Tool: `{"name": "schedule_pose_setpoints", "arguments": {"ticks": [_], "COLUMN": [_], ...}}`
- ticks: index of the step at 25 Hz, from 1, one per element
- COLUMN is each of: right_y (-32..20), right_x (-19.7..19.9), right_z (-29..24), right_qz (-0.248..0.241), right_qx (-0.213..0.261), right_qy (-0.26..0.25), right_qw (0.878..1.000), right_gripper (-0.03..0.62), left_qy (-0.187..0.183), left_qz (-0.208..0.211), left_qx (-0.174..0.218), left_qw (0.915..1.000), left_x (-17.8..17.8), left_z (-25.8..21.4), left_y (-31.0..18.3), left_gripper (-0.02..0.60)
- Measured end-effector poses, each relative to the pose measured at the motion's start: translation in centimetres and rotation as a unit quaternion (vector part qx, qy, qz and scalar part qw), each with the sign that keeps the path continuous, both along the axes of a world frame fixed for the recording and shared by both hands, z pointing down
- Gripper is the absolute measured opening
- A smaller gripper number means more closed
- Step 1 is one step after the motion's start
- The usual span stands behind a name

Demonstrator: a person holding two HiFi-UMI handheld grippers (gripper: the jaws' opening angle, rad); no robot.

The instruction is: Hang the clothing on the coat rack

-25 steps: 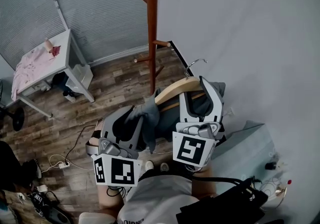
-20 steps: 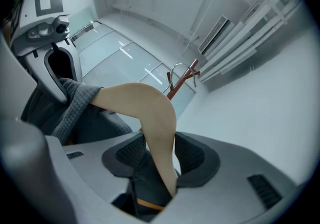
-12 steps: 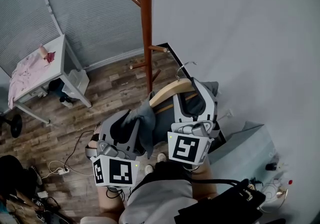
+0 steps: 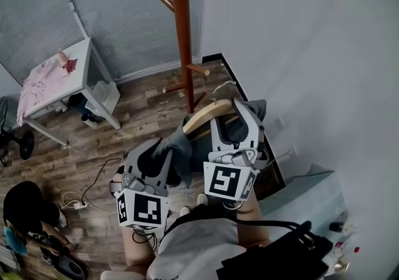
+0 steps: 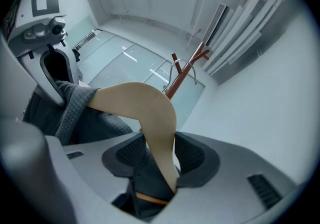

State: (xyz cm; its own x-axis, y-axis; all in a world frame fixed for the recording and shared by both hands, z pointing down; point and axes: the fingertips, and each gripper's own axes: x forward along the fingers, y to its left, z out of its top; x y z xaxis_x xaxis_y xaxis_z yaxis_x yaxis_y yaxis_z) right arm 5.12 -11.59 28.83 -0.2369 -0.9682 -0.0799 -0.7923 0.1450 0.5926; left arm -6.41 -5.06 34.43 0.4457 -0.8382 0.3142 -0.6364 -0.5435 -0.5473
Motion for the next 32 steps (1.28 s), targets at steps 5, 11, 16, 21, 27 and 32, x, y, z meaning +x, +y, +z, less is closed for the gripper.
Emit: {"name": "schedule_pose_setpoints", "arguments": {"ticks": [5,11,16,21,27,32], "right_y": [-1.4,-2.6,-3.7,-4.9,-6.2,-7.0], "right_x": [-0.1,-0.4,-0.8,-1.2,-1.4,-1.3], "right_z": [1.0,1.9,2.8,3.4,4.2,5.1], "right_qz": [-0.018,-0.034,-0.043,-0.039,-0.024,-0.009], "right_qx": [-0.010,-0.018,-0.030,-0.043,-0.056,-0.066], "right_qy": [-0.006,-0.009,-0.008,-0.005,-0.003,-0.002], "right_qw": [1.000,0.999,0.999,0.998,0.998,0.998], "right_gripper": [0.195,0.195,0.195,0.195,0.195,0.195], "left_qy": [0.002,0.012,0.018,0.023,0.025,0.026], "left_qz": [-0.016,-0.035,-0.042,-0.036,-0.022,-0.007], "left_qx": [-0.009,-0.018,-0.033,-0.046,-0.060,-0.070], "left_qw": [0.9998,0.9991,0.9984,0.9980,0.9977,0.9972], "left_x": [0.2,0.3,0.1,-0.2,-0.6,-0.6], "left_z": [1.0,1.9,2.7,3.3,3.9,4.7], "left_y": [-0.7,-1.3,-2.0,-3.1,-4.7,-5.5], "left_gripper": [0.099,0.095,0.094,0.094,0.092,0.091]}}
